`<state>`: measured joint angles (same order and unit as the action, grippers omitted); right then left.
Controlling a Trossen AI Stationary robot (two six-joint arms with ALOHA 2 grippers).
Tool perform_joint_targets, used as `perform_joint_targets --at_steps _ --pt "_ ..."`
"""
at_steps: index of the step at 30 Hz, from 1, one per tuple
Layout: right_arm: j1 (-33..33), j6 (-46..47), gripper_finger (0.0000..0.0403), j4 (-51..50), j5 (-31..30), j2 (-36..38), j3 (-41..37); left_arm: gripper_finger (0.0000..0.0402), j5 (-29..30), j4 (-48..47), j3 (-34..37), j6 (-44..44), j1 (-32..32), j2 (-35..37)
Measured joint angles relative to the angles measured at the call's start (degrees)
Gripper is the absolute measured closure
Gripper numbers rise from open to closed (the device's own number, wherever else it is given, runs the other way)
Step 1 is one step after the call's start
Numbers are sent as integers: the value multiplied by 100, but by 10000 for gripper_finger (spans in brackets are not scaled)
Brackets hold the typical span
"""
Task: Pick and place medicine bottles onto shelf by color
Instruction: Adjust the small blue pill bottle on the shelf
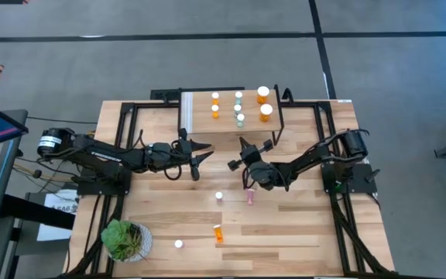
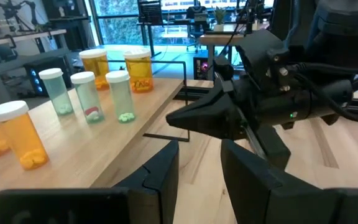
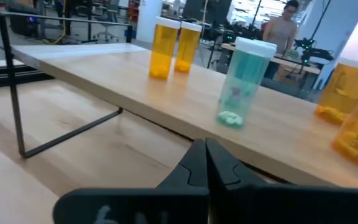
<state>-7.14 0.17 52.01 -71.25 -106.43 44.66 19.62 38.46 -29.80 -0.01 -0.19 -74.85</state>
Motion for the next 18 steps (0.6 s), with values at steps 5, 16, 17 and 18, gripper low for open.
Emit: perform_joint_targets --at_steps 5,16,17,18 --pt "76 -74 402 59 -78 0 0 295 2 0 0 0 0 0" --pt "243 -207 402 104 -287 0 -2 295 2 -11 0 -2 0 0" --pt "252 -221 402 120 -287 0 -2 295 2 -9 0 -2 0 0" --pt "281 -217 402 126 -285 0 -2 295 2 -9 0 -2 0 0"
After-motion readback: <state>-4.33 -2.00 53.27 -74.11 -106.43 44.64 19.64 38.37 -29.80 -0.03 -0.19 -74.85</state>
